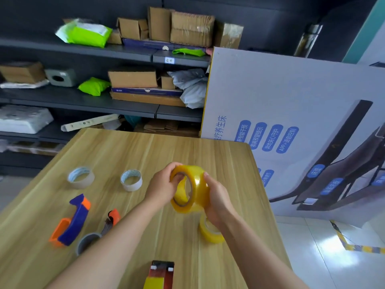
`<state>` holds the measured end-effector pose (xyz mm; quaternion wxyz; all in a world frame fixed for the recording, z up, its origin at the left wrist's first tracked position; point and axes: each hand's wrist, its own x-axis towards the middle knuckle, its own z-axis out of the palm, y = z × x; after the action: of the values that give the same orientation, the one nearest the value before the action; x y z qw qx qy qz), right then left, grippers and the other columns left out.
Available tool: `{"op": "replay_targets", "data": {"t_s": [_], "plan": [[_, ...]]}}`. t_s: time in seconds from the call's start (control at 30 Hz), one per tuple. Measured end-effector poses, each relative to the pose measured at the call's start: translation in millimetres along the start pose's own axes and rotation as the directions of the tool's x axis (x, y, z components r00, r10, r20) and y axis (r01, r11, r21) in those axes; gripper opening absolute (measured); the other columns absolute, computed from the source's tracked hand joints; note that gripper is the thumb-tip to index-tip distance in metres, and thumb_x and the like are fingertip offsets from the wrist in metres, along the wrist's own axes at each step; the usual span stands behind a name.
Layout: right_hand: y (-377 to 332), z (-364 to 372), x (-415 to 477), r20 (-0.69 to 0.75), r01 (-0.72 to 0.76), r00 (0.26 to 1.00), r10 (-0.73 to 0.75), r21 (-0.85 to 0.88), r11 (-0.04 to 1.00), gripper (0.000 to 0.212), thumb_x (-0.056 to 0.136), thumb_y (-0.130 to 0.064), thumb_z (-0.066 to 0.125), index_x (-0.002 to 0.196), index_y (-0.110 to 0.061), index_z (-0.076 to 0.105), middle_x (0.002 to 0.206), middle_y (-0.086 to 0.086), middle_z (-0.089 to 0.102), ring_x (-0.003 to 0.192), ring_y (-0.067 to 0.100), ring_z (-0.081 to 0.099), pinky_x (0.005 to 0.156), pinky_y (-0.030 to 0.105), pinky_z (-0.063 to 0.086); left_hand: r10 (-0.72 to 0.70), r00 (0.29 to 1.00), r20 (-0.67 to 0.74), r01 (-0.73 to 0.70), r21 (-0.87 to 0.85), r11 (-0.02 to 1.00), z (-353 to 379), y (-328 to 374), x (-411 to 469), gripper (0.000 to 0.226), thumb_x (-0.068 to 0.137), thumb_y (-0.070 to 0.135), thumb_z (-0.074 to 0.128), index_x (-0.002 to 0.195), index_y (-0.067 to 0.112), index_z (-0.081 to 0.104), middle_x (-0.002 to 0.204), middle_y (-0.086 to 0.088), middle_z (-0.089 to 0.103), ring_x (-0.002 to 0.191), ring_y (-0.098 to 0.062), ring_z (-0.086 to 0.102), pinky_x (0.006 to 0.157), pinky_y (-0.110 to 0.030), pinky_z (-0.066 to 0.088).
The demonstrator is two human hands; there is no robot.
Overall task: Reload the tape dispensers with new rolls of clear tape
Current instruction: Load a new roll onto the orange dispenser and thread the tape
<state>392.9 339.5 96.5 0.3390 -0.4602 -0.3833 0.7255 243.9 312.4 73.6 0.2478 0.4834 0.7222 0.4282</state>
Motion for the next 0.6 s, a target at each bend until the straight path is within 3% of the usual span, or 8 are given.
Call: {"op": "replay_targets", "data": {"t_s": [0.07, 0.13, 0.2, 0.27, 0.4, 0.47, 0.53, 0.6], "plan": [[-5, 4, -4, 0.077, -0.041, 0.996, 0.033, 0.106, 0.994, 0.032, 0.100, -0.028, 0.050, 0.089, -0.007, 0.072, 0.080, 0.010, 0.076, 0.078, 0.024, 0.070, 0.098, 0.045, 0.048, -0.033, 0.998, -0.047, 0.038, 0.089, 0.995, -4, 3, -1, 0.014, 0.095, 0.030, 0.054, 0.107, 0.030, 0.061, 0.095, 0.008, 0.069, 0.088, -0.018, 0.064, 0.078, -0.034, 0.050], [-12, 8, -9, 0.181, -0.082, 0.982, 0.048, 0.184, 0.980, 0.032, 0.099, -0.028, 0.051, 0.100, -0.002, 0.069, 0.089, 0.015, 0.076, 0.083, 0.027, 0.071, 0.096, 0.049, 0.050, -0.097, 0.993, -0.073, 0.105, 0.119, 0.987, -6, 8, -4, 0.017, 0.095, 0.032, 0.052, 0.106, 0.022, 0.061, 0.092, 0.002, 0.067, 0.086, -0.022, 0.062, 0.074, -0.034, 0.049], [-19, 12, -17, 0.310, -0.066, 0.951, 0.007, 0.178, 0.982, 0.030, 0.095, -0.024, 0.053, 0.102, 0.003, 0.066, 0.083, 0.015, 0.073, 0.072, 0.028, 0.070, 0.083, 0.052, 0.053, -0.173, 0.983, -0.055, 0.177, 0.066, 0.982, -6, 12, -8, 0.021, 0.096, 0.032, 0.049, 0.094, 0.013, 0.058, 0.081, -0.005, 0.065, 0.072, -0.027, 0.062, 0.057, -0.034, 0.049], [-22, 13, -22, 0.393, 0.013, 0.917, -0.061, 0.124, 0.992, 0.035, 0.087, -0.018, 0.059, 0.106, 0.011, 0.058, 0.084, 0.019, 0.069, 0.071, 0.037, 0.067, 0.075, 0.057, 0.052, -0.267, 0.964, -0.003, 0.266, -0.073, 0.961, -6, 17, -14, 0.025, 0.095, 0.031, 0.047, 0.088, 0.009, 0.056, 0.067, -0.009, 0.062, 0.050, -0.029, 0.059, 0.038, -0.026, 0.040], [-20, 16, -25, 0.414, 0.090, 0.903, -0.114, 0.077, 0.993, 0.056, 0.079, -0.020, 0.067, 0.116, 0.019, 0.051, 0.103, 0.028, 0.063, 0.096, 0.042, 0.062, 0.094, 0.065, 0.044, -0.376, 0.921, 0.099, 0.382, -0.057, 0.922, -12, 20, -21, 0.035, 0.095, 0.033, 0.043, 0.112, 0.009, 0.061, 0.059, -0.003, 0.051, 0.036, -0.018, 0.040, 0.037, -0.019, 0.027], [-20, 17, -26, 0.393, 0.115, 0.910, -0.133, 0.070, 0.991, 0.037, 0.086, -0.021, 0.065, 0.104, 0.012, 0.061, 0.094, 0.022, 0.068, 0.087, 0.034, 0.067, 0.084, 0.055, 0.053, -0.374, 0.916, 0.146, 0.375, 0.022, 0.927, -14, 19, -24, 0.036, 0.096, 0.034, 0.039, 0.117, 0.014, 0.060, 0.057, -0.001, 0.053, 0.033, -0.015, 0.042, 0.037, -0.018, 0.030], [-21, 21, -29, 0.369, 0.125, 0.919, -0.139, 0.061, 0.990, 0.025, 0.095, -0.019, 0.057, 0.094, 0.004, 0.065, 0.082, 0.016, 0.069, 0.072, 0.026, 0.069, 0.069, 0.043, 0.057, -0.330, 0.936, 0.119, 0.329, 0.025, 0.944, -16, 21, -26, 0.032, 0.095, 0.029, 0.043, 0.122, 0.017, 0.053, 0.074, -0.005, 0.065, 0.050, -0.018, 0.061, 0.047, -0.024, 0.047], [-20, 26, -32, 0.347, 0.109, 0.930, -0.122, 0.057, 0.992, 0.027, 0.097, -0.020, 0.053, 0.095, 0.004, 0.066, 0.079, 0.015, 0.068, 0.066, 0.023, 0.067, 0.068, 0.041, 0.057, -0.190, 0.981, 0.028, 0.191, -0.065, 0.979, -19, 24, -29, 0.045, 0.093, 0.014, 0.050, 0.137, 0.024, 0.042, 0.111, -0.014, 0.066, 0.092, -0.032, 0.067, 0.077, -0.039, 0.056]]}}
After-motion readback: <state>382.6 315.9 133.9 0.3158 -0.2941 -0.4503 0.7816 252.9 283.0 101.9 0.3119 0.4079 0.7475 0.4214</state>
